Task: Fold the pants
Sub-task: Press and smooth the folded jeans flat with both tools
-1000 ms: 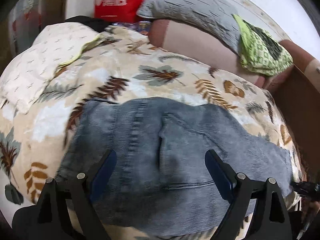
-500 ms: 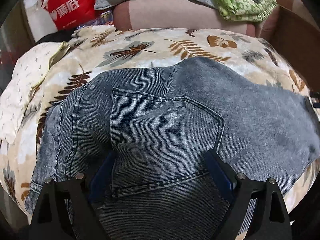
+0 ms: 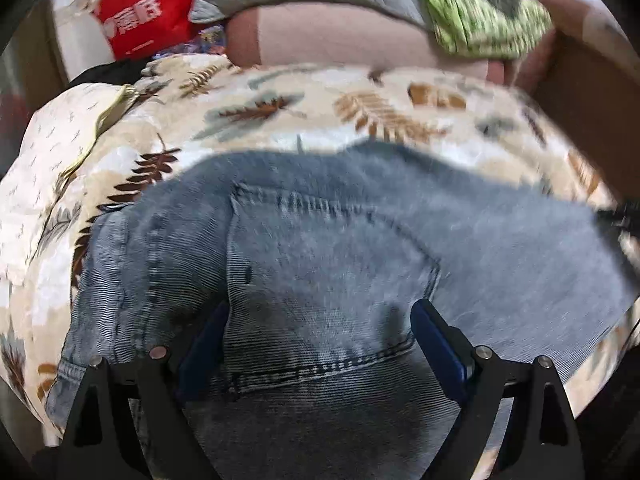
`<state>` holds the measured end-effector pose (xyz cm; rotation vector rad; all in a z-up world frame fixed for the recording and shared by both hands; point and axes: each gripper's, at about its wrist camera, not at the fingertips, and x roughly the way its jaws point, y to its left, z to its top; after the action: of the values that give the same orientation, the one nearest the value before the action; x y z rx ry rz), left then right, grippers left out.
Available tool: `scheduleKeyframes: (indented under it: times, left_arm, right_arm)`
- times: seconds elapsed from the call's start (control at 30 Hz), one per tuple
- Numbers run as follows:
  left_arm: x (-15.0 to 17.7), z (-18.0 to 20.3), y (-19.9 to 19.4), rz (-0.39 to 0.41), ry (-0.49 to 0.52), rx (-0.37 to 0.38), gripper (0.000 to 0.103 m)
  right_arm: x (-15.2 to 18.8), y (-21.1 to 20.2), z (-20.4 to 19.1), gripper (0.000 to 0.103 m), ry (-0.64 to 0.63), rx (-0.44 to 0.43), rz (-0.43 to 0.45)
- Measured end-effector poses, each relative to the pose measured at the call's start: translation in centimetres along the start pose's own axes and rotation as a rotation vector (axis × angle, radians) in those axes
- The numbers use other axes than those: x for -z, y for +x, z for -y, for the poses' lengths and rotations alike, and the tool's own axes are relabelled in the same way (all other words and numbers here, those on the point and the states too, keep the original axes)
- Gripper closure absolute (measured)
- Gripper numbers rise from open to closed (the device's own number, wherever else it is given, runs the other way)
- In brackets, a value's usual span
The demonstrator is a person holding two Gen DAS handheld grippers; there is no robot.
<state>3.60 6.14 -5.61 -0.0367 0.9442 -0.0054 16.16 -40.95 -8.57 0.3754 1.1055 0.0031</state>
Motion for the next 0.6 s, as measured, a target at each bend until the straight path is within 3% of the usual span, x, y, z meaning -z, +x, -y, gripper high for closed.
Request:
scheduleKeyframes:
  times: [0.07, 0.1, 0.2, 0.3, 0.4, 0.43, 0.47, 0.5, 0.53, 0.6]
  left_arm:
    - [-0.3, -0.7, -1.5, 0.053, -0.03, 0.015, 0.011]
    - [-0.2, -0.8, -1.5, 0.059, -0.025, 0.001, 0.011]
    - [0.5, -1.3, 1.7, -0.046, 0.032, -0.122, 0.011]
    - [0.9, -1.8, 2.1, -0.021, 0.016, -0.121, 0.009]
    - [0.9, -1.9, 2.2, -0.027, 0.015, -0.12, 0.009]
    - [0.9, -2.1, 2.2, -0.024, 0.005, -0.113, 0.009]
    - [0.9, -2.1, 2.3, -0.024, 0.004, -0.113, 0.009]
    - [0.9, -2.2, 2.3, -0.025, 0.007, -0.117, 0.009]
    - [0.8, -2.1, 2.2, -0.032, 0.01, -0.121, 0.009]
    - [0.7, -2.2, 1.6, -0.038, -0.006, -0.117, 0.009]
  right_arm:
    - [0.4, -2.3, -0.1, 0.04, -0.007, 0.056, 0.057]
    - [0.6, -3.3, -0.4, 0.039, -0.013, 0.041, 0.085]
    - [2.6, -7.4, -1.1, 0.036, 0.016, -0.069, 0.132]
    - [5.4, -9.3, -1.6, 0.033, 0.082, -0.235, 0.12]
    - [8.1, -8.7, -0.9, 0.026, 0.142, -0.366, 0.062]
    - [8.2, -7.3, 0.0, 0.024, 0.16, -0.368, 0.037]
    - [8.6, -4.9, 1.1, 0.022, 0.175, -0.315, -0.013]
    - [8.7, -2.8, 2.1, 0.026, 0.194, -0.302, -0.063]
    - [8.5, -2.6, 2.8, 0.027, 0.242, -0.337, -0.063]
    - [7.2, -6.1, 2.3, 0.027, 0.232, -0.37, 0.038]
